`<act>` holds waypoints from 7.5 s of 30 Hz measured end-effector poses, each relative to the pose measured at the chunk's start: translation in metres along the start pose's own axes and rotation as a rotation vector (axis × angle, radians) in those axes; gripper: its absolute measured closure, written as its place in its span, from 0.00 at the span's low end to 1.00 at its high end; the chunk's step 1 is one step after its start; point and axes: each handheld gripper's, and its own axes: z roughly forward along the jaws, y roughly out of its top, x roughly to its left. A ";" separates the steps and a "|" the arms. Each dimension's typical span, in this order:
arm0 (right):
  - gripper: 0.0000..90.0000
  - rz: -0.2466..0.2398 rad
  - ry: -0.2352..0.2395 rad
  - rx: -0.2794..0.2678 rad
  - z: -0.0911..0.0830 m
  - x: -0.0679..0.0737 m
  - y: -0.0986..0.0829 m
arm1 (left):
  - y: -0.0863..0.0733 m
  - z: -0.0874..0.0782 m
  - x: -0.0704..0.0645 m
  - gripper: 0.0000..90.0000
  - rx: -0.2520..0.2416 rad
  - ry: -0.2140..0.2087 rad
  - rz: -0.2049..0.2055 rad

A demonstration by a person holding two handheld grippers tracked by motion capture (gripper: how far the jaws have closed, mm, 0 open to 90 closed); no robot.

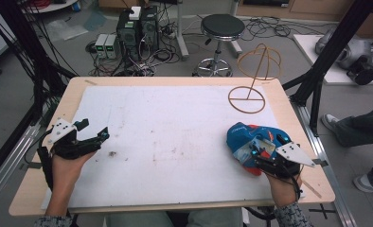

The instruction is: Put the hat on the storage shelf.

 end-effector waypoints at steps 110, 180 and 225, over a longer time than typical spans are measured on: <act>0.98 0.263 0.093 -0.275 -0.008 -0.087 0.098 | 0.009 -0.008 0.004 0.23 -0.027 0.008 0.007; 0.98 0.186 -0.105 -0.170 0.123 -0.123 0.215 | 0.011 -0.005 0.007 0.23 -0.027 -0.012 0.003; 0.98 0.206 0.012 -0.012 0.179 -0.099 0.208 | 0.011 -0.002 0.007 0.23 -0.018 -0.027 0.002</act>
